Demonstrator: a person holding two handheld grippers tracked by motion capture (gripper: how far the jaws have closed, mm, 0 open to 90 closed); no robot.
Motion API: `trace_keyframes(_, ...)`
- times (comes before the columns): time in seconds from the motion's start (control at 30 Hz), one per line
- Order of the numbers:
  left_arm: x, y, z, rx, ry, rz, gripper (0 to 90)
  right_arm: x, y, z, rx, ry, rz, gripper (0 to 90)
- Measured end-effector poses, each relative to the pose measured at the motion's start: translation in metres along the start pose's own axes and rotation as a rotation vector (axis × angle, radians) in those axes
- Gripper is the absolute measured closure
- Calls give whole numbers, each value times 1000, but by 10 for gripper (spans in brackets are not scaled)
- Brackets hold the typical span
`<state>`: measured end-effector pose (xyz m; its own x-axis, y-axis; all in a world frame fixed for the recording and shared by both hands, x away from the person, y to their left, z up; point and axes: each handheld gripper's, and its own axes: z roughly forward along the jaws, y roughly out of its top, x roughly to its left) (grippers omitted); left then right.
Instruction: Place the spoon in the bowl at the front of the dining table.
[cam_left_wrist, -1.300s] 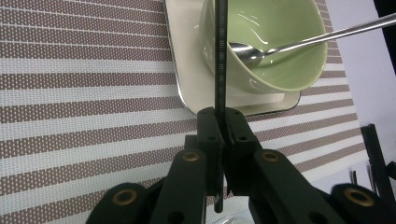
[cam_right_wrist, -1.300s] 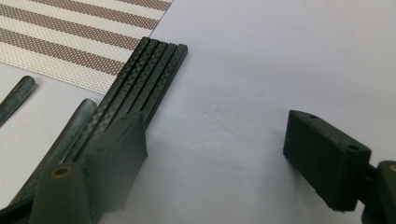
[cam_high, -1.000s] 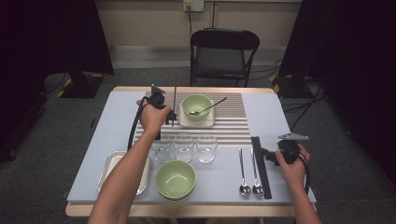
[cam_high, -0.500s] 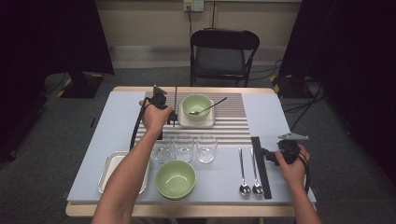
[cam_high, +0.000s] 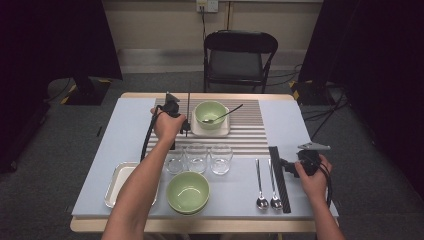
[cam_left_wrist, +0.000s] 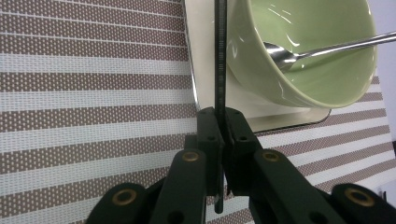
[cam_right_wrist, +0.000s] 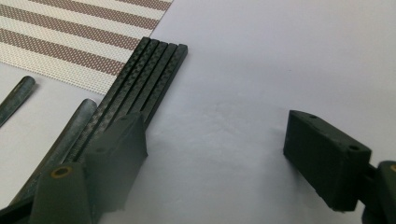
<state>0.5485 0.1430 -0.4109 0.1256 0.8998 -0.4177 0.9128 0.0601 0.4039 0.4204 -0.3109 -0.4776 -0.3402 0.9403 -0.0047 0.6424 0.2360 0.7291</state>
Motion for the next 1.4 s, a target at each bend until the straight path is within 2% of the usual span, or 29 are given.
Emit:
trace_keyframes(0.17, -1, 0, 5, 6, 0, -9, 867, 0, 0, 0, 0, 0, 1, 200)
trace_keyframes(0.23, -2, 0, 6, 9, 12, -4, 867, 0, 0, 0, 0, 0, 0, 200)
trace_keyframes(0.27, -2, 0, 7, 10, 3, 2, 867, 0, 0, 0, 0, 0, 0, 200)
trace_keyframes(0.33, -3, -1, 8, 11, 0, -13, 867, 0, 0, 0, 0, 0, 0, 200)
trace_keyframes(0.4, -3, -1, 9, 14, 5, -5, 867, 0, 0, 0, 0, 0, 0, 200)
trace_keyframes(0.63, -3, -1, 10, 15, 4, -16, 867, 0, 0, 0, 0, 0, 0, 200)
trace_keyframes(0.83, -2, -1, 11, 28, 12, -5, 867, 0, 0, 0, 0, 1, 0, 200)
trace_keyframes(0.93, -5, -2, 12, 22, 5, -27, 866, 0, 0, 0, 1, 1, 1, 200)
trace_keyframes(1.0, -4, -1, 12, 27, 9, -5, 866, 0, 0, 0, 1, 1, 1, 200)
trace_keyframes(1.2, -6, -2, 15, 29, 3, -14, 866, 0, 0, 0, 0, 1, 0, 200)
trace_keyframes(1.4, -7, -3, 17, 39, 15, -7, 865, 0, 0, 0, 0, 1, 0, 200)
